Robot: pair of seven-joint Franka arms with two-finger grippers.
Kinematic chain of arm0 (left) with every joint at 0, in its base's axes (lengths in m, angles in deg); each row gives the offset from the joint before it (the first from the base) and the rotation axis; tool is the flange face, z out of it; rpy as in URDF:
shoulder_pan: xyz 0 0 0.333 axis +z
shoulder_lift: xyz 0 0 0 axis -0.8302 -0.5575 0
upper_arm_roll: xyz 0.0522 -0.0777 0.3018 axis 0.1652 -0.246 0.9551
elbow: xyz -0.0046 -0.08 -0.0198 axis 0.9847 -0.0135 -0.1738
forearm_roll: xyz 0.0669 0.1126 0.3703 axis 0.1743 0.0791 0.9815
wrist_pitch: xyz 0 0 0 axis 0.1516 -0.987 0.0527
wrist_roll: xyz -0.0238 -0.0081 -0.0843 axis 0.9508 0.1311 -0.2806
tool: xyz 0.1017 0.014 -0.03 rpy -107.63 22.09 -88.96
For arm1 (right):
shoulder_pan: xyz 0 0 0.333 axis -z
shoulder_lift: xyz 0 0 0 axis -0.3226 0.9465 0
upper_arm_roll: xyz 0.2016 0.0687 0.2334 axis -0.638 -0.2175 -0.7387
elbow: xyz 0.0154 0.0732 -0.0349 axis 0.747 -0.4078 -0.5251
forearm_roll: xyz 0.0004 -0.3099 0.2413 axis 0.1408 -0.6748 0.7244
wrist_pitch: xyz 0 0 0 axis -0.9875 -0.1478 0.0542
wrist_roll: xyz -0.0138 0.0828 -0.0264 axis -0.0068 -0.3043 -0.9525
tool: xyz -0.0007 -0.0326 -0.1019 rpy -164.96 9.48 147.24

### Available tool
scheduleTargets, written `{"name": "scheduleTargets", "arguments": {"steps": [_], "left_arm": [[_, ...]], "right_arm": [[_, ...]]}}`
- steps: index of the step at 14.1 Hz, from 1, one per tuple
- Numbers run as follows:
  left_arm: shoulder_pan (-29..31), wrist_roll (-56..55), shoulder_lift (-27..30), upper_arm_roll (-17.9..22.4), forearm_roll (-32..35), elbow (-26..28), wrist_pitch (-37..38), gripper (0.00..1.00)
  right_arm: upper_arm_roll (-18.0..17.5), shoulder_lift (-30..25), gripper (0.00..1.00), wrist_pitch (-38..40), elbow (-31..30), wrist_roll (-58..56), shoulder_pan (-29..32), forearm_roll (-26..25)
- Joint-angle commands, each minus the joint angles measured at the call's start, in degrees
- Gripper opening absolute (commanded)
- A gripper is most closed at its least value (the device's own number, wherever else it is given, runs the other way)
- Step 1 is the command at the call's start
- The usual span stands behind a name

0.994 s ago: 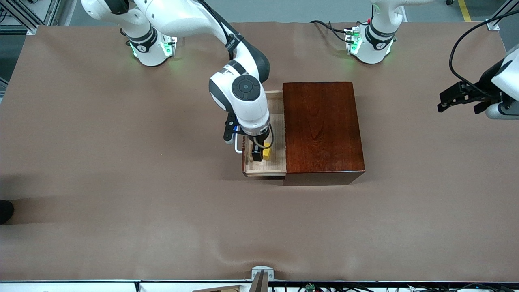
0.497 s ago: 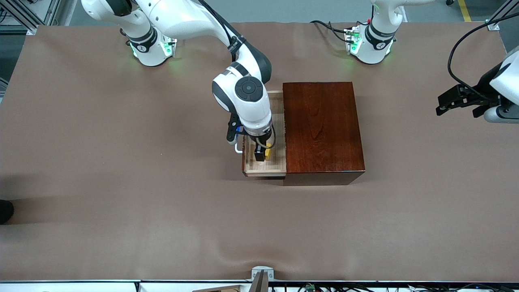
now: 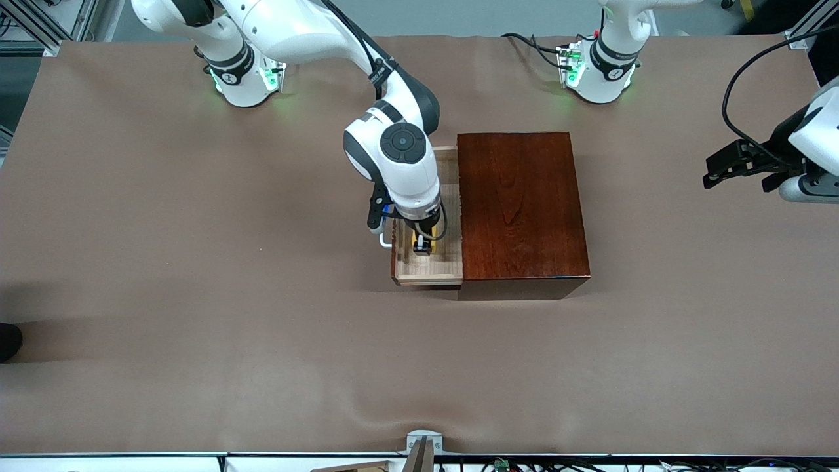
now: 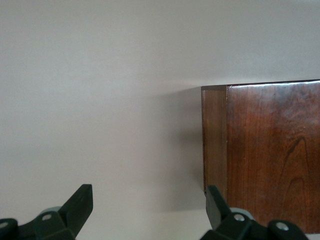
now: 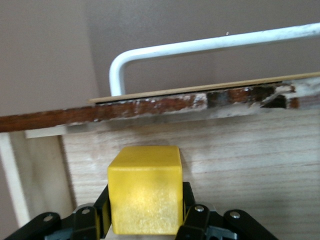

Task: Open drawer, take yellow block, close drawer
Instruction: 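Lower the right gripper and grasp the yellow cube, then lift the yellow cube out and carry it beside the box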

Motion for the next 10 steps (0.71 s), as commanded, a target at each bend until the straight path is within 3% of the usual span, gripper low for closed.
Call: {"name": "scheduleTargets", "arguments": {"steps": [1, 6, 8, 10], "left_arm": [[0.08, 0.12, -0.47, -0.17, 0.16, -1.34, 0.53, 1.0], [0.08, 0.21, -0.47, -0.17, 0.16, -1.34, 0.53, 1.0], [0.08, 0.21, -0.47, -0.17, 0.16, -1.34, 0.53, 1.0], [0.08, 0.21, -0.47, -0.17, 0.25, -1.34, 0.53, 1.0]], "right_arm": [[0.32, -1.57, 0.22, 4.12, 2.91, 0.54, -0.06, 0.37], [0.06, -2.63, 0.19, 15.29, 11.18, -1.64, 0.38, 0.73], [0.41, -6.31, 0.11, 16.97, 10.84, -11.53, 1.08, 0.99], [0.67, -8.6, 0.1, 21.86, 10.13, -22.09, 1.34, 0.29]]}}
